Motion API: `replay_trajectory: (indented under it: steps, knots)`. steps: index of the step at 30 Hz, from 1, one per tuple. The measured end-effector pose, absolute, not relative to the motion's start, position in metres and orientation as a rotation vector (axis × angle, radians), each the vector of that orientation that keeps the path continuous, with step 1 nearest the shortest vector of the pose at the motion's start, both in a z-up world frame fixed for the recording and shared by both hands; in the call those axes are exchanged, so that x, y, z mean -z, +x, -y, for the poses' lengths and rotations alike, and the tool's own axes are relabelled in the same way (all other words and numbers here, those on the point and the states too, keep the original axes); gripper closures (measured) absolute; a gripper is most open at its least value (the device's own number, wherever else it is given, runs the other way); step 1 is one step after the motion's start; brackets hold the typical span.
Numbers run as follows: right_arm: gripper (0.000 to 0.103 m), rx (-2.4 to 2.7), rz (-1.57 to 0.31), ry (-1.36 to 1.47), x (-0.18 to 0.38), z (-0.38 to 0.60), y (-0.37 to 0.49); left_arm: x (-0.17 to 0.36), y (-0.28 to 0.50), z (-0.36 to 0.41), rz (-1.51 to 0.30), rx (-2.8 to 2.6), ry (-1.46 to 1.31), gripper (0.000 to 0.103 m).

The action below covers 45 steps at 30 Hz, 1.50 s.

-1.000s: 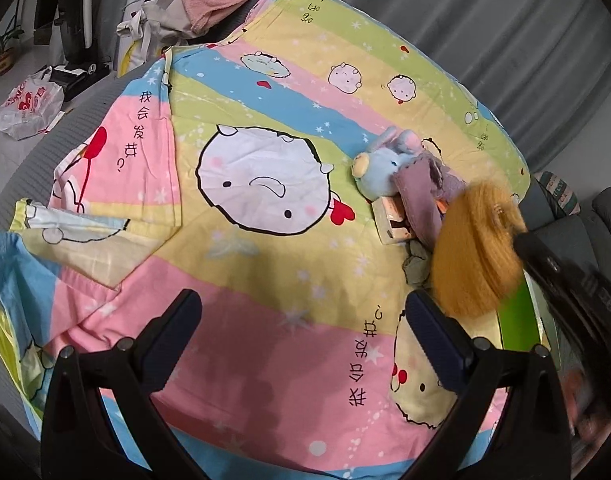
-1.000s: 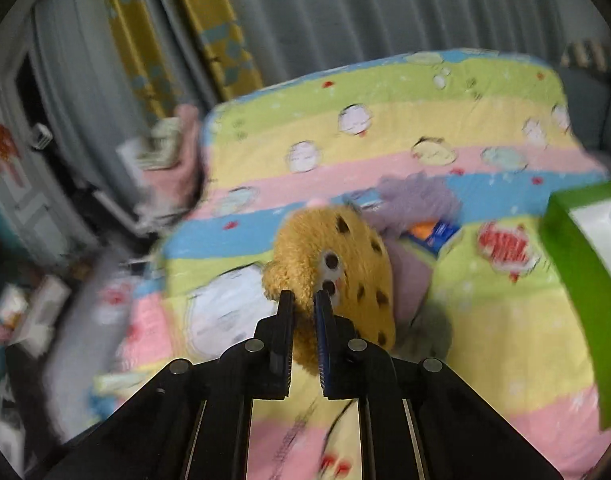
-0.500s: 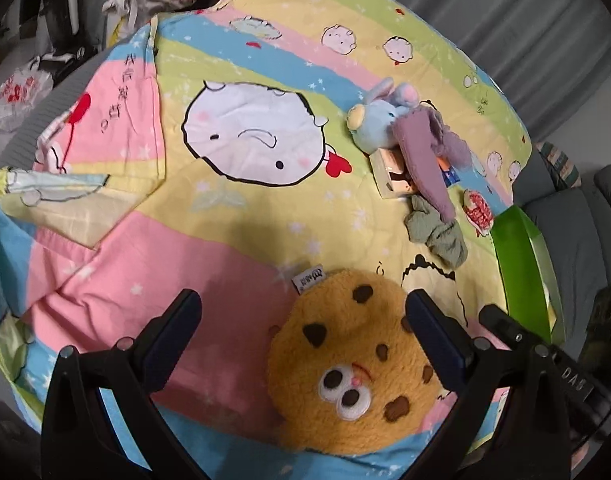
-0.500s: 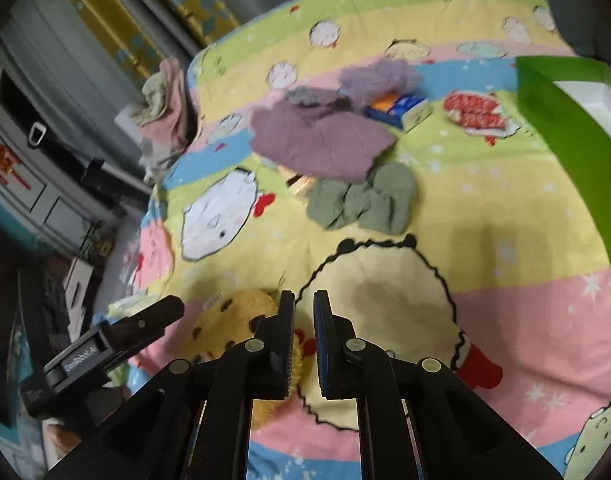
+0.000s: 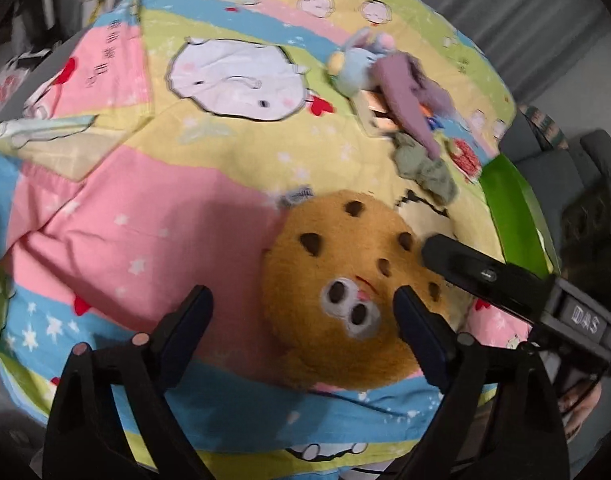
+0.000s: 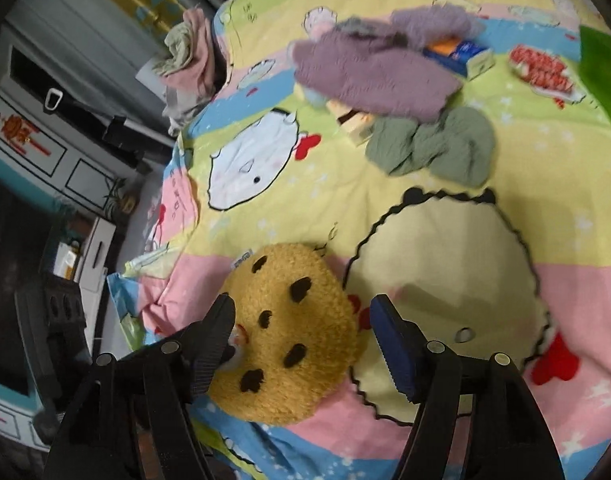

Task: Organize soft objects
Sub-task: 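Grasp the brown cookie-face plush with the right gripper, then carry the cookie plush into the green box and open the right gripper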

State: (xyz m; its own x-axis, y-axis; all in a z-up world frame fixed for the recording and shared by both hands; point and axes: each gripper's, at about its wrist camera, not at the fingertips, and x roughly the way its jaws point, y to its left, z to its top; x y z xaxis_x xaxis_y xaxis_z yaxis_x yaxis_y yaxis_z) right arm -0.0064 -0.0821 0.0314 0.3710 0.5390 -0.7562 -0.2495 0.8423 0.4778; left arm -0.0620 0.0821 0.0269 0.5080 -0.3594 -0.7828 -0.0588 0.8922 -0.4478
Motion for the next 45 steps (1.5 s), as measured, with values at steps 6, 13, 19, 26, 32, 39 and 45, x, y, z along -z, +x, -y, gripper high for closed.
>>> replay_trajectory:
  steps: [6,13,19,26,32,39,45]
  knots:
    - [0.050,-0.505,-1.114,0.299,-0.018,0.071,0.000,-0.025,-0.061,-0.067,-1.017,0.219,-0.440,0.052]
    - [0.051,-0.513,-1.124,0.331,-0.010,0.071,0.002,-0.033,-0.056,-0.052,-0.984,0.243,-0.404,0.057]
    - [0.051,-0.533,-1.058,0.333,-0.026,0.072,-0.003,-0.047,-0.057,-0.041,-0.919,0.263,-0.382,0.058]
    - [0.051,-0.519,-0.985,0.359,-0.053,0.087,-0.008,-0.080,-0.059,-0.021,-0.820,0.277,-0.310,0.058]
    - [0.051,-0.506,-0.873,0.360,-0.097,0.109,-0.011,-0.118,-0.051,0.002,-0.741,0.327,-0.282,0.058]
    - [0.051,-0.460,-0.763,0.365,-0.141,0.157,-0.009,-0.155,-0.038,0.053,-0.666,0.359,-0.224,0.058]
    - [0.051,-0.415,-0.696,0.427,-0.160,0.211,-0.004,-0.172,-0.018,0.108,-0.636,0.431,-0.173,0.058]
